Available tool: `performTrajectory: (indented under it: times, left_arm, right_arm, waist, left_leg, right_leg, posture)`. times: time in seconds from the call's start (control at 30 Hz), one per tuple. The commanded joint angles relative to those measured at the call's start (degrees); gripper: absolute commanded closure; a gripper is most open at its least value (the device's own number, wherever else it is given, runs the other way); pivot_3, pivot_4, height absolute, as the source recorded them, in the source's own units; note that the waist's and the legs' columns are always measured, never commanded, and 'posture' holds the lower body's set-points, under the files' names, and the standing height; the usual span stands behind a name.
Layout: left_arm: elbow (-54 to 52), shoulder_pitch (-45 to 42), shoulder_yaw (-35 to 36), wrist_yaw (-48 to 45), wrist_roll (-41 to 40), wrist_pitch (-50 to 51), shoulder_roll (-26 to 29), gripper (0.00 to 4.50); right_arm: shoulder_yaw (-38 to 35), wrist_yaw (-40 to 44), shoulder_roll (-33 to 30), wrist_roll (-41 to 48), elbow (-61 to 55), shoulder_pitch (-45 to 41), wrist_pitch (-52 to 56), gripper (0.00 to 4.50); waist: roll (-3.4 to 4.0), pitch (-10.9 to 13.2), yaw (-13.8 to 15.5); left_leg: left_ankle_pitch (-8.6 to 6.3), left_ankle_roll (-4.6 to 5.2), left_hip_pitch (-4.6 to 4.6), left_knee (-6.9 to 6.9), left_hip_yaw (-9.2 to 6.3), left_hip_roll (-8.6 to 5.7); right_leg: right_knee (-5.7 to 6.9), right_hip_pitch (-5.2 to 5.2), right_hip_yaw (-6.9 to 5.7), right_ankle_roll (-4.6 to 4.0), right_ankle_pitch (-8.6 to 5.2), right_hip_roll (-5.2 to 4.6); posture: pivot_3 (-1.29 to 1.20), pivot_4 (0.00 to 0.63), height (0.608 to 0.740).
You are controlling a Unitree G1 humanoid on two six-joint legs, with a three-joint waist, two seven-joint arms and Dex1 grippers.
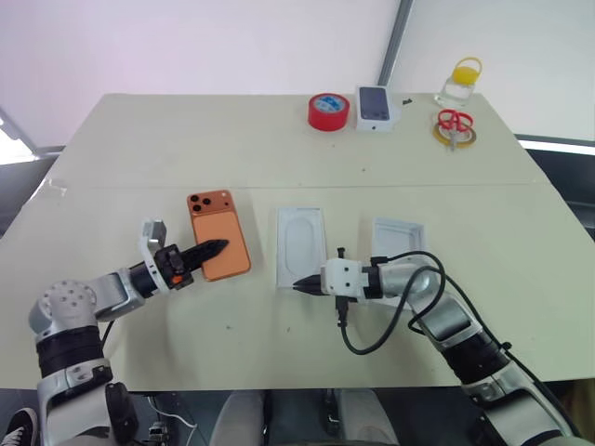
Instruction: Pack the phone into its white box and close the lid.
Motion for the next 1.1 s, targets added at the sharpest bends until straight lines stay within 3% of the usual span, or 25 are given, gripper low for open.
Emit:
performTrajectory:
  times: [0.03, 0.4, 0.6, 0.7, 0.83, 0.97, 1.1]
  left_arm:
    - [-0.6, -0.1, 0.7, -0.8, -1.5, -0.5, 1.0, 4.5]
    - [0.0, -6.1, 2.2, 3.3, -4.4, 1.3, -2.1, 4.5]
    - [2.2, -7.8, -1.4, 2.0, -1.8, -1.6, -2.2, 4.5]
    - [2.8, -8.2, -3.1, 1.8, -1.4, -1.9, -2.6, 4.5]
    - [1.8, -7.3, -6.3, 2.7, -0.1, -2.9, -4.7, 4.5]
    - [0.1, -5.9, -8.4, 2.4, 0.2, -3.3, -6.0, 4.5]
    - [1.0, -6.1, -10.8, 2.4, 1.5, -4.2, -7.1, 4.5]
  right_arm:
    - [-0.8, 0.7, -0.3, 1.9, -2.1, 0.1, 1.1, 4.47]
    - [1.5, -2.9, 5.1, 0.3, -3.0, -3.2, 4.1, 4.47]
    - [2.9, -3.0, 7.3, 0.6, -3.2, -5.1, 6.0, 4.47]
    - [2.6, -2.0, 7.8, 2.2, -3.9, -5.3, 8.2, 3.62]
    - [1.0, 1.8, 4.7, 6.8, -11.4, -4.2, 13.5, 1.7]
    - [-4.1, 4.8, -0.8, 12.7, -15.6, -2.9, 17.6, 1.7]
    - [-7.4, 4.9, -6.0, 11.6, -12.2, -1.3, 14.7, 1.7]
  waist:
    - [0.0, 0.0, 0.0]
    - [-0.01, 0.0, 0.1]
    - [-0.01, 0.0, -0.1]
    - [-0.01, 0.0, 0.0]
    - [-0.01, 0.0, 0.2]
    - [-0.09, 0.0, 0.1]
    - [-0.12, 0.1, 0.2]
  left_leg:
    - [0.0, 0.0, 0.0, 0.0, 0.0, 0.0]
    - [0.01, -0.02, 0.0, 0.03, -0.04, -0.01]
    - [0.02, -0.04, 0.0, 0.01, -0.03, -0.03]
    - [0.02, -0.04, 0.0, 0.01, -0.03, -0.05]
    - [0.02, -0.04, -0.01, 0.02, -0.03, -0.08]
    - [0.01, 0.0, -0.01, 0.02, -0.04, -0.11]
    - [0.01, 0.0, 0.0, 0.02, -0.04, -0.1]
  right_leg:
    - [0.0, 0.0, 0.0, 0.0, 0.0, 0.0]
    - [0.04, 0.01, 0.0, 0.0, 0.01, 0.01]
    - [0.08, -0.01, -0.01, 0.01, 0.01, 0.05]
    - [0.08, -0.01, -0.01, 0.0, 0.01, 0.05]
    - [0.08, 0.0, -0.01, 0.0, 0.01, 0.03]
    - [0.05, 0.03, -0.01, 0.01, 0.01, 0.01]
    - [0.06, 0.04, -0.03, 0.0, 0.01, 0.03]
  posture:
    - [0.0, 0.15, 0.739]
    - [0.0, 0.15, 0.739]
    - [0.0, 0.15, 0.739]
    - [0.0, 0.15, 0.739]
    - [0.0, 0.15, 0.739]
    - [0.0, 0.15, 0.739]
    - [0.0, 0.15, 0.739]
